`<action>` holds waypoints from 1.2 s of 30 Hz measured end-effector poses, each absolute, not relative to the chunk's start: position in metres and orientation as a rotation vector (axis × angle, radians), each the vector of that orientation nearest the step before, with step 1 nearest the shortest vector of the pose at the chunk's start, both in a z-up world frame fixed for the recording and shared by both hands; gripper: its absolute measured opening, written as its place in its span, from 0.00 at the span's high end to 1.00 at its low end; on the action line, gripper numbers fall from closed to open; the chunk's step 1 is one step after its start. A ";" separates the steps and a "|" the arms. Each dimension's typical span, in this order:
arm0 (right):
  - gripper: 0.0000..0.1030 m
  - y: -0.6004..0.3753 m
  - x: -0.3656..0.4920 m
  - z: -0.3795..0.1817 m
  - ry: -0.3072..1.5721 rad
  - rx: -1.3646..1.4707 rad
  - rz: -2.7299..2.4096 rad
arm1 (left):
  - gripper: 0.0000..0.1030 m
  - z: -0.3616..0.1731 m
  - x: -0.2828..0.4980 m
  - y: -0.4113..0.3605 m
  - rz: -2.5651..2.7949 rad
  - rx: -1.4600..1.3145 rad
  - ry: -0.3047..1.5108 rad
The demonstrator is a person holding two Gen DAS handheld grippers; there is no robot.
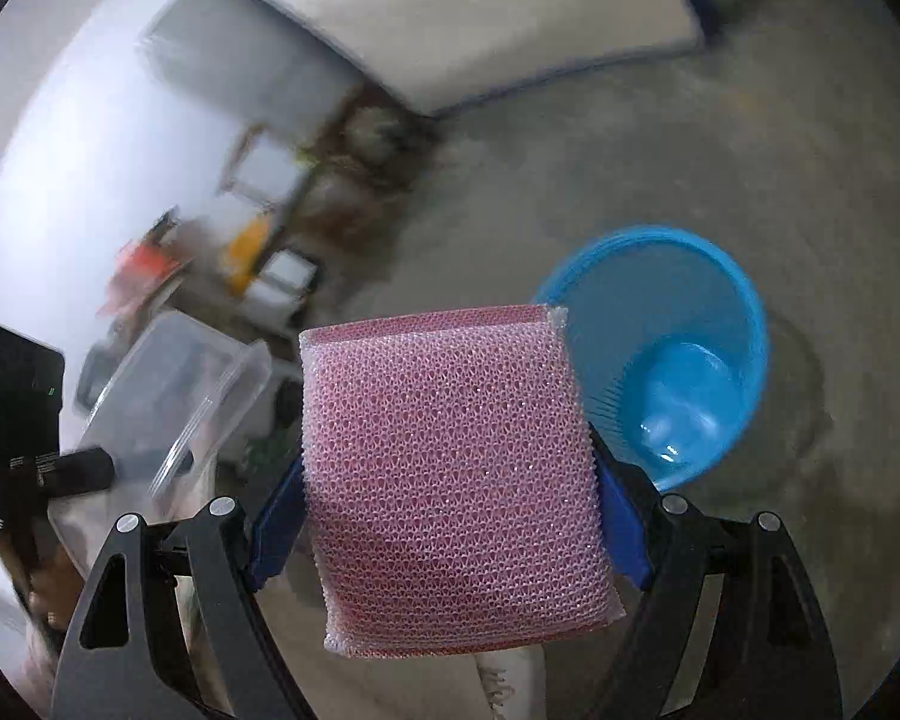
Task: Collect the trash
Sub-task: 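Carry both items to the blue wastebasket and drop them in, then move both open grippers back toward the table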
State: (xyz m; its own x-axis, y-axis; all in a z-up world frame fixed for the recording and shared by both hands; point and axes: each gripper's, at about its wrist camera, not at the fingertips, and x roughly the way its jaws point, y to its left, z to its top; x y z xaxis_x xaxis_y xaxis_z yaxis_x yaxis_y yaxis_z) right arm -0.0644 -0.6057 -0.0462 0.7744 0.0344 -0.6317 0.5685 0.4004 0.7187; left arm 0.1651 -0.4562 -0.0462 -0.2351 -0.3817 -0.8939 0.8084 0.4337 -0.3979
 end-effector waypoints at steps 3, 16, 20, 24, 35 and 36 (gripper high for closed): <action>0.20 -0.637 -0.055 -0.084 0.648 1.227 -0.424 | 0.14 -0.094 0.168 -0.516 -1.080 0.502 1.436; 0.13 -0.648 -0.008 -0.187 0.670 1.413 -0.496 | 0.13 -0.135 0.188 -0.559 -0.941 0.524 1.366; 0.13 -0.643 -0.011 -0.196 0.635 1.397 -0.513 | 0.13 -0.133 0.186 -0.565 -0.955 0.515 1.324; 0.13 -0.637 -0.023 -0.187 0.572 1.389 -0.512 | 0.10 -0.140 0.187 -0.574 -0.968 0.444 1.427; 0.13 -0.625 -0.054 -0.166 0.464 1.356 -0.498 | 0.10 -0.148 0.191 -0.574 -0.978 0.270 1.553; 0.13 -0.623 -0.057 -0.167 0.462 1.358 -0.499 | 0.10 -0.142 0.192 -0.571 -0.986 0.271 1.542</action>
State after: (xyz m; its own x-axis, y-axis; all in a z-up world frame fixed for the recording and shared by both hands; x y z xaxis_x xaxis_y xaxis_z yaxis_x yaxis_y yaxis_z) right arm -0.0569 -0.6234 -0.1675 0.8099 -0.0699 -0.5824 0.5860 0.1397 0.7982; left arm 0.1918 -0.5711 -0.1418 -0.2485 -0.3570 -0.9004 0.6680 0.6101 -0.4262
